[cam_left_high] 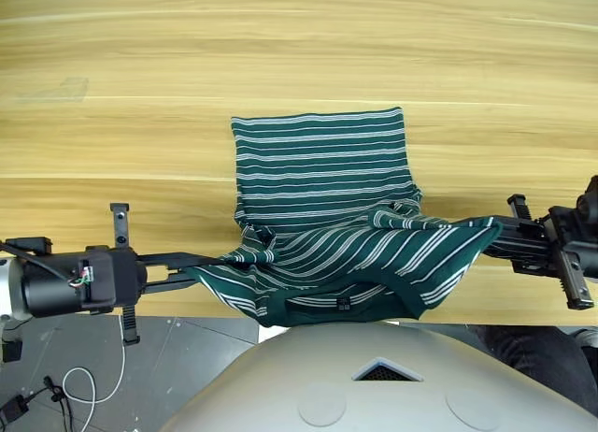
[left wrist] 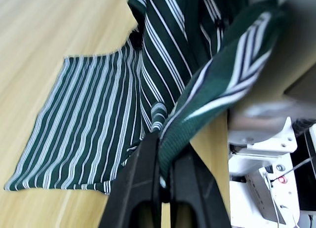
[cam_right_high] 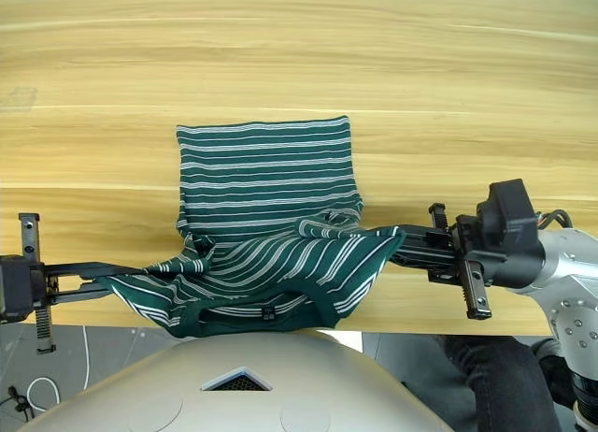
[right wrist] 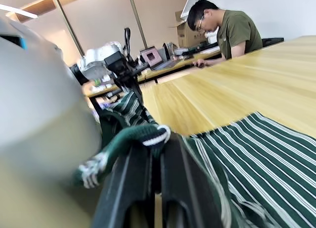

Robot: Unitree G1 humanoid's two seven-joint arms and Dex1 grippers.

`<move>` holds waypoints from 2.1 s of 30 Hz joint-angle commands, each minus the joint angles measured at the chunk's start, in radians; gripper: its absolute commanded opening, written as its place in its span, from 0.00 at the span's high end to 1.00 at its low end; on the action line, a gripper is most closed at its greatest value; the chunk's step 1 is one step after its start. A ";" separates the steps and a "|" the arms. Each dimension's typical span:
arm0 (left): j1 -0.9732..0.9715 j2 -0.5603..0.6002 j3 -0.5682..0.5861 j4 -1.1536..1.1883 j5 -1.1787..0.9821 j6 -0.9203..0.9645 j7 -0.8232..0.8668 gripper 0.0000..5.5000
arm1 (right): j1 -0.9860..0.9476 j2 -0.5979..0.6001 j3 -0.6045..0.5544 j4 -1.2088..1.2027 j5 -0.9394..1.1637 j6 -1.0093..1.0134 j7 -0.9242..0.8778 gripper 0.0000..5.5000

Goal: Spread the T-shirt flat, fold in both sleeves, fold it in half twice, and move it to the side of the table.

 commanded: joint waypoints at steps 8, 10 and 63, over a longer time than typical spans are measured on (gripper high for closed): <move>-0.603 -0.026 -0.485 0.359 0.184 0.030 0.055 1.00 | -0.450 0.208 0.331 0.397 -0.517 -0.028 -0.110 1.00; -0.745 -0.091 -0.563 0.506 0.248 0.007 0.088 1.00 | -0.571 0.270 0.366 0.534 -0.598 -0.052 -0.127 1.00; -1.109 -0.518 -0.513 1.474 0.423 -0.355 0.519 0.52 | -0.717 0.614 0.186 1.072 -0.849 -0.380 -0.319 0.33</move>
